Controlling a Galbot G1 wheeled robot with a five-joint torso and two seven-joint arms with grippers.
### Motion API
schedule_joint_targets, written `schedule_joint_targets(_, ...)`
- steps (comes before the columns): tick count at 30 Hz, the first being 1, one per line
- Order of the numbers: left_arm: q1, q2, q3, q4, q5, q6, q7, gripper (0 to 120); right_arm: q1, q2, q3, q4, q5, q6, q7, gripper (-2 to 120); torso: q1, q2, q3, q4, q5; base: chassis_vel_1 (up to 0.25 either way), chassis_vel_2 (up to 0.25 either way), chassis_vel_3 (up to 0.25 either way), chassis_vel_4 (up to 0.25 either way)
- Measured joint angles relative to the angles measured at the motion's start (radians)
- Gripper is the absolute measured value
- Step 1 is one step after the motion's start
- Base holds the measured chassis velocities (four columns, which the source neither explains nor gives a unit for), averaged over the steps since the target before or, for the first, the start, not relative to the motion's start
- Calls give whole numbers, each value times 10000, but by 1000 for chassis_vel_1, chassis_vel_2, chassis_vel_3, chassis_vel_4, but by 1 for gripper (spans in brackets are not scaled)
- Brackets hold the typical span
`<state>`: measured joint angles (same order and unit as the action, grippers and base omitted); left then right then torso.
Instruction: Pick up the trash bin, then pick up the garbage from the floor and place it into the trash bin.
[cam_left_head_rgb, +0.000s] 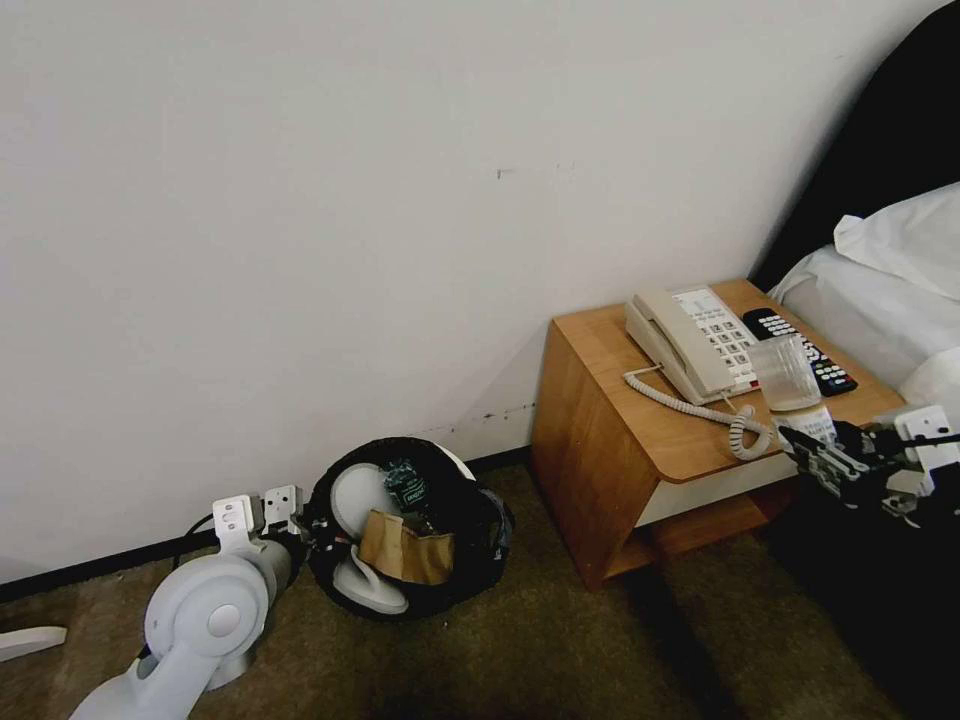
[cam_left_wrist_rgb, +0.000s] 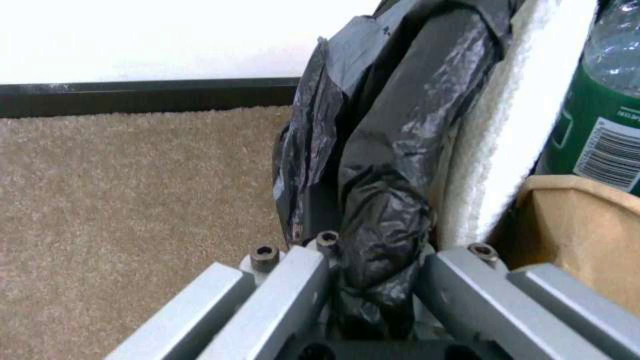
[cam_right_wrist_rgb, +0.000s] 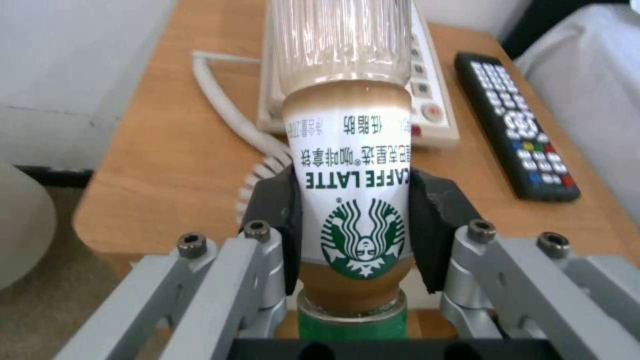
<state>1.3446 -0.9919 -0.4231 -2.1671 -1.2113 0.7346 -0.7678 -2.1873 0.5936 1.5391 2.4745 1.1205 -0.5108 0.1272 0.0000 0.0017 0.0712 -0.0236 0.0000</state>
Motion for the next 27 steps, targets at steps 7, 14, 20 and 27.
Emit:
schedule_joint_targets(7,-6,-59,66,24,106,0,17,0,313,-759,43,-29,548,0,315,31,0,0,0,-1,0,0,0,0,0)
schedule_joint_targets(14,-32,-25,130,25,150,3,50,0,768,-1635,-50,-352,1234,-34,627,31,0,0,0,0,0,0,0,0,0)
schedule_joint_targets(20,-140,101,182,34,174,7,108,0,1038,-2506,-194,-619,1635,-39,765,31,0,0,1,1,0,0,0,0,0)
schedule_joint_targets(27,-290,240,208,48,105,9,122,0,1469,-3554,-300,-845,2257,-52,1046,31,0,0,1,0,0,0,0,0,0)
